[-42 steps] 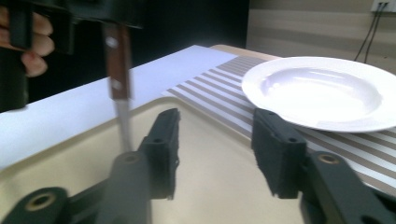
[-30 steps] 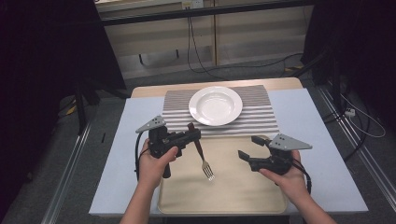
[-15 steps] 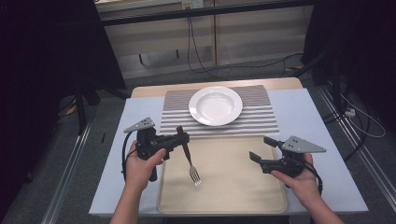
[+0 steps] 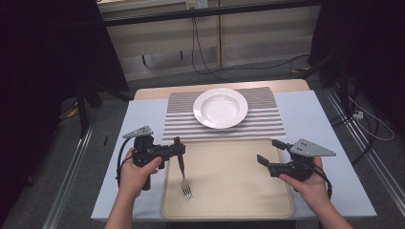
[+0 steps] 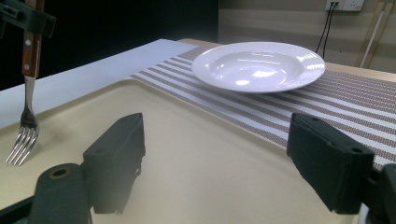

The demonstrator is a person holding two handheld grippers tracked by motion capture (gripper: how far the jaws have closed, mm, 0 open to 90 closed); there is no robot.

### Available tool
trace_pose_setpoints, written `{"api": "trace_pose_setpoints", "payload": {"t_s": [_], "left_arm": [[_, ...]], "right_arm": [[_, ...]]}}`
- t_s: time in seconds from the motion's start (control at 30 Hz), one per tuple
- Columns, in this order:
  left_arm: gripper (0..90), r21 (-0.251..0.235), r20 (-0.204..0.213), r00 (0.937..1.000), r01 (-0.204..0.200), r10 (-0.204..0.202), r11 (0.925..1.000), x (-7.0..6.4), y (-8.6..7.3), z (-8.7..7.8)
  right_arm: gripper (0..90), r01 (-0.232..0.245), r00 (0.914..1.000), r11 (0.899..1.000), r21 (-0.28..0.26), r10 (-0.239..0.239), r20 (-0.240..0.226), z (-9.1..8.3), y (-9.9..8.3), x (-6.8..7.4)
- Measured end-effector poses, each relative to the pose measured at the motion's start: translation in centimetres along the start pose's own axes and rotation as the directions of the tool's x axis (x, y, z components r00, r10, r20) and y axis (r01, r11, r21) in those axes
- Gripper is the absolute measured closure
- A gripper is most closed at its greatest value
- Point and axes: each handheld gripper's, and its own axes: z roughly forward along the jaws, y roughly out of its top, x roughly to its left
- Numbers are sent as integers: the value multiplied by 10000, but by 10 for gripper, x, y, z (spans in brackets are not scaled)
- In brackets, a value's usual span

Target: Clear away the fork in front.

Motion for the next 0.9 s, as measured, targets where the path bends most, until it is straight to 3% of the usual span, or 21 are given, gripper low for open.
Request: {"api": "trace_pose_setpoints", "payload": {"t_s": [0.07,0.13,0.37,0.9], "left_arm": [[791,-45,-444,9982,-393,391,9992,4,-2,6],[775,195,-637,9971,-402,413,9990,7,-4,11],[730,697,-902,9938,-584,646,9959,15,-20,33],[691,1216,-1239,9887,-696,847,9901,25,-32,41]], "right_arm": [[194,-58,10000,10000,22,58,-30,-1,-1,-1],[194,-99,9999,9999,44,99,-52,-1,-2,-2],[195,-223,9997,9998,7,223,-25,-2,-3,-4],[193,-316,9995,9995,-22,316,-14,-3,-5,-8]]}}
